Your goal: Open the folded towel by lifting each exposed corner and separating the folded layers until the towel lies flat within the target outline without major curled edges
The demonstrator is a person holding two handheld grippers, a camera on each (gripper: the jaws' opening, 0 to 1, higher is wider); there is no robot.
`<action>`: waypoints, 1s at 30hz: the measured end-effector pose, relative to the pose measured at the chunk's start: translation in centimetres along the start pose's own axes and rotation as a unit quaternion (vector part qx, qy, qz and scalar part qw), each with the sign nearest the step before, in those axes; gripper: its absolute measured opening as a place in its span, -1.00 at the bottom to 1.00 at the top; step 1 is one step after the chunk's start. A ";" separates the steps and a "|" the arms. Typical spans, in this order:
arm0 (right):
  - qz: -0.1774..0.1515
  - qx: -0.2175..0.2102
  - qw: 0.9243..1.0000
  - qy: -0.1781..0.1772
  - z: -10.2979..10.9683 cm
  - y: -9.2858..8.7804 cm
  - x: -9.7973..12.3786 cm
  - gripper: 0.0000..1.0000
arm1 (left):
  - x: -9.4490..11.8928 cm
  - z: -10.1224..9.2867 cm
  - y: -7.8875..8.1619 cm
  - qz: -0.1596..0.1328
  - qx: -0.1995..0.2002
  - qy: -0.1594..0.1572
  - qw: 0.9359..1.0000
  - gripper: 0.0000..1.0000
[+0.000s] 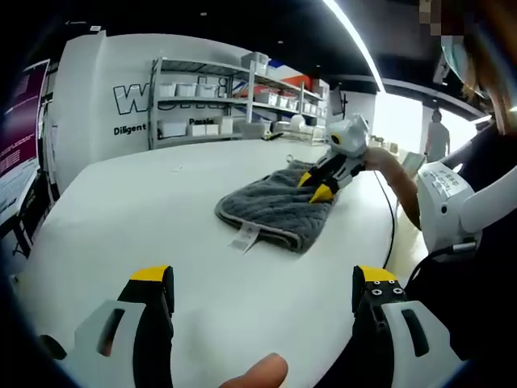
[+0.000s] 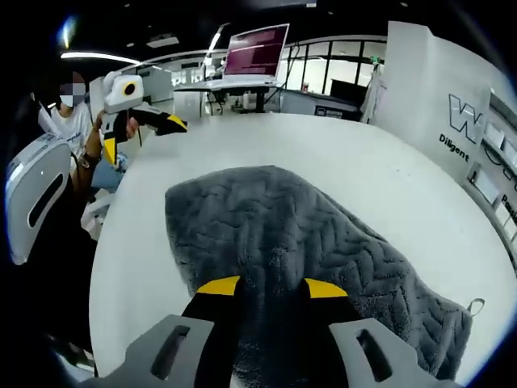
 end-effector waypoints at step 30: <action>0.033 0.039 0.999 0.015 -4.6 3.5 -4.2 -0.65 | 0.2 0.4 -0.6 0.003 0.006 0.006 1.000 0.80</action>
Point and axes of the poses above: the point that each gripper's makers call its tool centre point, and the gripper's own axes: x roughly backward along the fingers, z roughly to its left, y roughly out of its top, the point moved 6 cm from there along x, roughly backward along the fingers
